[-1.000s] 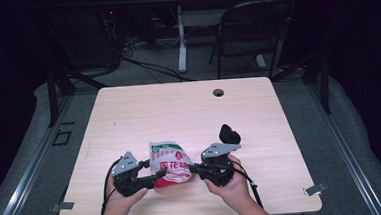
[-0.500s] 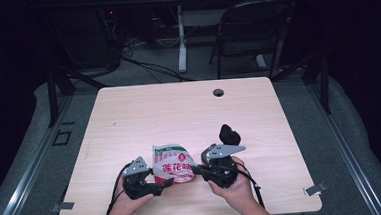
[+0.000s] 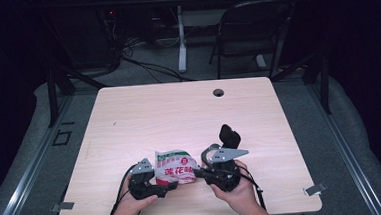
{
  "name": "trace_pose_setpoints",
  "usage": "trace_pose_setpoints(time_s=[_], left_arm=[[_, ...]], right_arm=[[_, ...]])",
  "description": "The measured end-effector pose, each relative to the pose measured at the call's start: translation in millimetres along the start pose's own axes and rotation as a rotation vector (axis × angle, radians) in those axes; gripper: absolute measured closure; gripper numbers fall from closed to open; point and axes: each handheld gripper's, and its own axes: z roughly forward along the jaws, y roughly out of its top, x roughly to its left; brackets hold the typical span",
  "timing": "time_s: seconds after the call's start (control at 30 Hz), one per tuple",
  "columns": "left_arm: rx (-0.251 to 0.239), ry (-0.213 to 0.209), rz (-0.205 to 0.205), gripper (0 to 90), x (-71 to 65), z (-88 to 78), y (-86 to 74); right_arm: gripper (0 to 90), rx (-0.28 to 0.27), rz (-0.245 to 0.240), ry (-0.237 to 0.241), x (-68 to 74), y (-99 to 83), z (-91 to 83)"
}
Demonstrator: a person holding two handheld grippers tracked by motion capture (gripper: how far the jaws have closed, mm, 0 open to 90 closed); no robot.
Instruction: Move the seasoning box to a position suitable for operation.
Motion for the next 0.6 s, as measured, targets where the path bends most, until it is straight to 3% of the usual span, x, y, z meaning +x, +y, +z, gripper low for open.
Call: trace_pose_setpoints(time_s=[0.2,0.6], left_arm=[[0.013,-0.017,-0.017,28.8,1.2,6.4,-1.5],[0.071,-0.019,-0.003,27.6,1.4,20.5,-3.5]], right_arm=[[90.0,0.003,-0.001,0.002,0.9,-4.2,-2.2],[90.0,0.007,-0.003,0.002,1.9,-7.7,-3.4]])
